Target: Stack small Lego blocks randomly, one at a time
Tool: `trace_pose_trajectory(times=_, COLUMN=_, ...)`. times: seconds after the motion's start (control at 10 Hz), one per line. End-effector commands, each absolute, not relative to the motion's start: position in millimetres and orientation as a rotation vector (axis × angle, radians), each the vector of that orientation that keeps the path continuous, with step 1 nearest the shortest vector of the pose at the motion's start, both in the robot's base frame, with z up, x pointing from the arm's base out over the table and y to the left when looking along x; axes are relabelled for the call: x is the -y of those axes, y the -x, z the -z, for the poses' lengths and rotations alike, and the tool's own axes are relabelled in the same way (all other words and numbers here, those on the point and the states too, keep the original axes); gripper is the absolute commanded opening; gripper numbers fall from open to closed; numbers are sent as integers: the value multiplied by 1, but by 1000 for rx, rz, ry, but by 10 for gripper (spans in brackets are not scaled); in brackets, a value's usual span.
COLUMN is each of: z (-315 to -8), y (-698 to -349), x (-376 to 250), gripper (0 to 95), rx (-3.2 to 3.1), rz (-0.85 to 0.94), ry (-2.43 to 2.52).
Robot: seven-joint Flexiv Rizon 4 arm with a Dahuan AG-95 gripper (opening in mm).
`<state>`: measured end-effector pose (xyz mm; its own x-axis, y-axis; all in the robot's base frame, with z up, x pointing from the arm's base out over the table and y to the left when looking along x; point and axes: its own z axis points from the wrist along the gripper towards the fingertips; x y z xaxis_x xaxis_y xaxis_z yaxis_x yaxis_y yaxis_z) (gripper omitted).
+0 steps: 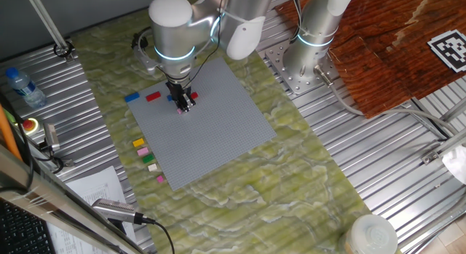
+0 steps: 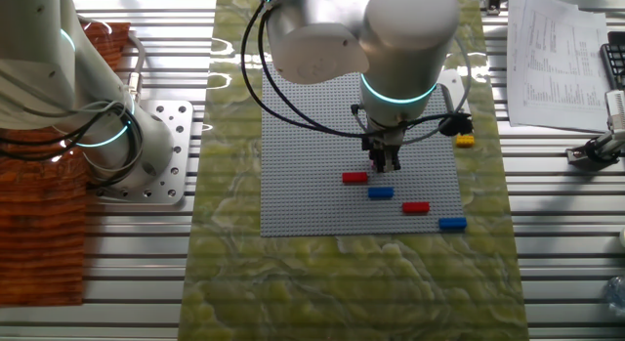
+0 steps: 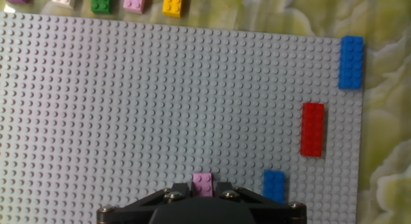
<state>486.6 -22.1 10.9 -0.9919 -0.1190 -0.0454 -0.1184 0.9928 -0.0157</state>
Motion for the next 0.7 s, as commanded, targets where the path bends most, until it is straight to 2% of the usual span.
trace_pose_trajectory(times=0.1, z=-9, y=-487, x=22, gripper=0, rx=-3091, rz=3, ry=189)
trace_pose_trajectory(times=0.7, z=-9, y=-487, x=22, gripper=0, rx=-3096, rz=-3, ry=173)
